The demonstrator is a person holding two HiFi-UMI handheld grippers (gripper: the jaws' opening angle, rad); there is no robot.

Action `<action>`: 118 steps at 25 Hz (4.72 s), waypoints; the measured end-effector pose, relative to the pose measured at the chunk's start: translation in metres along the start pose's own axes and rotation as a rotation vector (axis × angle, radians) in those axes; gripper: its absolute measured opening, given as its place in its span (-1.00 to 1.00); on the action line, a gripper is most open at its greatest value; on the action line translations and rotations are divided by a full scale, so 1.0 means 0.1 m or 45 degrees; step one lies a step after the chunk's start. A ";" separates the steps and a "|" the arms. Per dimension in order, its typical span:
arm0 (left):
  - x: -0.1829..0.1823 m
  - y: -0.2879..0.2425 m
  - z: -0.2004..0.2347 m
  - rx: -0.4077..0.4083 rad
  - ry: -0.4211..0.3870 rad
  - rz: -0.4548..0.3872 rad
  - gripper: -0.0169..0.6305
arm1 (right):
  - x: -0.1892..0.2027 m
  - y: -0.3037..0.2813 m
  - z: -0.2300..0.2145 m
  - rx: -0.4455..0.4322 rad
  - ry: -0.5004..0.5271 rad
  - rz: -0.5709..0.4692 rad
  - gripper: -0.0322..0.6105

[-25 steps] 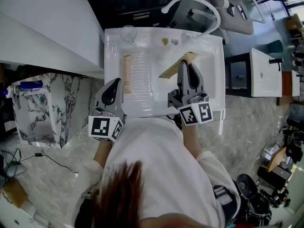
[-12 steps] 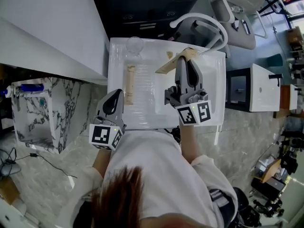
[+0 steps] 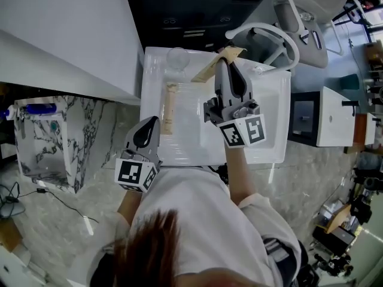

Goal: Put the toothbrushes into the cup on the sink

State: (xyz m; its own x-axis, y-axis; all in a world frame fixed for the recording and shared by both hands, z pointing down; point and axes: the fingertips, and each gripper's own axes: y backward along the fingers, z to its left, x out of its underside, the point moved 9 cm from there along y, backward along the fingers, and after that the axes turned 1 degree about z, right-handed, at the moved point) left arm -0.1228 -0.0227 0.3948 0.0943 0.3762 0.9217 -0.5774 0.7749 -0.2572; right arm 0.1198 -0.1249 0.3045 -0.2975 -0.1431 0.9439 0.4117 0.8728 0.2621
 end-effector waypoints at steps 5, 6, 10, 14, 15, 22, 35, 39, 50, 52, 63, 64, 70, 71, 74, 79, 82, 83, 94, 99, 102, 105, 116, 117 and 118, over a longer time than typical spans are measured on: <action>-0.01 -0.03 0.10 -0.002 0.005 0.016 -0.90 | 0.17 -0.26 0.01 -0.031 -0.007 0.021 -0.78; -0.02 -0.04 0.12 -0.003 0.009 0.017 -0.90 | 0.21 -0.30 0.01 -0.033 -0.011 0.027 -0.78; -0.02 -0.07 0.17 -0.001 0.019 0.038 -0.90 | 0.33 -0.40 -0.02 -0.024 -0.036 0.043 -0.78; -0.01 -0.12 0.19 0.015 0.027 0.058 -0.90 | 0.36 -0.52 -0.09 -0.010 -0.044 0.031 -0.78; 0.00 -0.14 0.19 0.018 0.031 0.061 -0.90 | 0.37 -0.55 -0.10 -0.011 -0.044 0.030 -0.78; 0.02 -0.19 0.17 0.040 0.041 0.076 -0.90 | 0.56 -0.72 -0.13 -0.044 -0.018 0.064 -0.78; 0.06 -0.18 0.20 0.023 0.062 0.092 -0.90 | 0.88 -0.87 -0.18 -0.065 0.017 0.138 -0.78; 0.08 -0.16 0.21 0.011 0.069 0.097 -0.90 | 0.99 -0.89 -0.16 -0.081 0.023 0.166 -0.78; 0.07 -0.17 0.20 0.003 0.073 0.092 -0.90 | 1.23 -0.83 -0.16 -0.070 0.097 0.276 -0.78; 0.07 -0.17 0.19 0.003 0.071 0.091 -0.90 | 1.28 -0.81 -0.16 -0.060 0.125 0.318 -0.78; 0.08 -0.16 0.17 0.002 0.069 0.083 -0.90 | 1.45 -0.68 -0.17 -0.036 0.190 0.458 -0.78; 0.08 -0.16 0.17 0.003 0.070 0.083 -0.90 | 1.46 -0.66 -0.17 -0.035 0.191 0.466 -0.78; 0.07 -0.16 0.16 0.002 0.072 0.079 -0.90 | 1.50 -0.63 -0.17 -0.042 0.202 0.486 -0.78; 0.07 -0.16 0.15 0.001 0.072 0.078 -0.90 | 1.50 -0.63 -0.16 -0.044 0.203 0.488 -0.78; 0.07 -0.15 0.15 -0.004 0.073 0.078 -0.90 | 1.50 -0.61 -0.15 -0.048 0.202 0.490 -0.78; 0.08 -0.15 0.15 -0.008 0.075 0.076 -0.90 | 1.51 -0.64 -0.17 -0.038 0.206 0.495 -0.78; 0.08 -0.15 0.15 -0.010 0.077 0.076 -0.90 | 1.53 -0.70 -0.23 -0.019 0.207 0.500 -0.78; 0.08 -0.14 0.15 -0.011 0.077 0.077 -0.90 | 1.53 -0.73 -0.24 -0.013 0.206 0.501 -0.78; 0.08 -0.14 0.17 -0.017 0.082 0.073 -0.90 | 1.67 -0.86 -0.34 0.007 0.189 0.573 -0.77; 0.08 -0.13 0.20 -0.017 0.077 0.073 -0.90 | 1.70 -0.83 -0.36 0.030 0.169 0.605 -0.43; 0.08 -0.12 0.20 -0.016 0.080 0.071 -0.90 | 1.69 -0.82 -0.37 0.035 0.166 0.603 -0.43; 0.08 -0.12 0.18 -0.014 0.077 0.069 -0.90 | 1.66 -0.81 -0.36 0.033 0.163 0.598 -0.43; 0.04 -0.04 0.12 -0.017 0.046 0.053 -0.90 | 1.27 -0.62 -0.16 0.005 0.155 0.506 -0.70; 0.04 -0.03 0.10 -0.016 0.043 0.049 -0.90 | 1.22 -0.60 -0.14 0.001 0.154 0.503 -0.75; 0.03 -0.03 0.08 -0.014 0.041 0.045 -0.90 | 1.17 -0.57 -0.11 -0.002 0.155 0.499 -0.78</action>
State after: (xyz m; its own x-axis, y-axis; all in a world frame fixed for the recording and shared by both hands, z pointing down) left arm -0.1279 -0.0280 0.4008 0.0997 0.4193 0.9023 -0.5720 0.7662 -0.2928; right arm 0.0709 -0.1966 0.4021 -0.0137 0.1462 0.9892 0.4752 0.8714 -0.1222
